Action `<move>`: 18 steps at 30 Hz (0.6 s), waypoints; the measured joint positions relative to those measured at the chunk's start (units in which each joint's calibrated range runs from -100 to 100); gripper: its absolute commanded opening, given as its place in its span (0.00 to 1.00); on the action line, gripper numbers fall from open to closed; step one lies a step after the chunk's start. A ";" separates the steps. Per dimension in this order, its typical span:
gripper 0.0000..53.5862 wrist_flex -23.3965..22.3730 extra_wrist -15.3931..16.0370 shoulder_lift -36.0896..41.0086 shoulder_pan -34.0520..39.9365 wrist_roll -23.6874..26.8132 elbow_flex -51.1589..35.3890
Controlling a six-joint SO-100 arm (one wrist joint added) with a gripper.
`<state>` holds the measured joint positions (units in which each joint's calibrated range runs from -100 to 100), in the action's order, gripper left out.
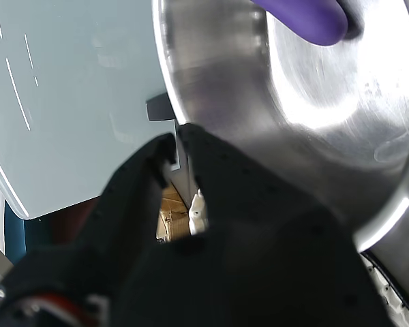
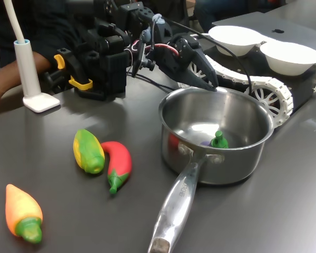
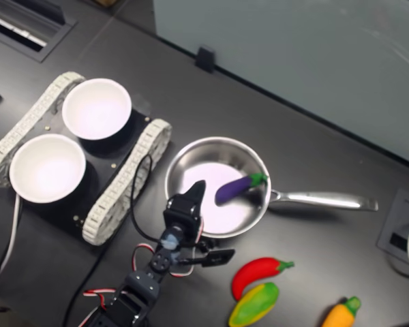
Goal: Pick up the brinjal and place them in the pan
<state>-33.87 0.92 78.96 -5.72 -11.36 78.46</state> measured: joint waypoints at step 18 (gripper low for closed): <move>0.00 -4.25 0.00 8.08 0.00 2.15 -0.18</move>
<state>-38.12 0.92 87.04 -5.72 -9.21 78.28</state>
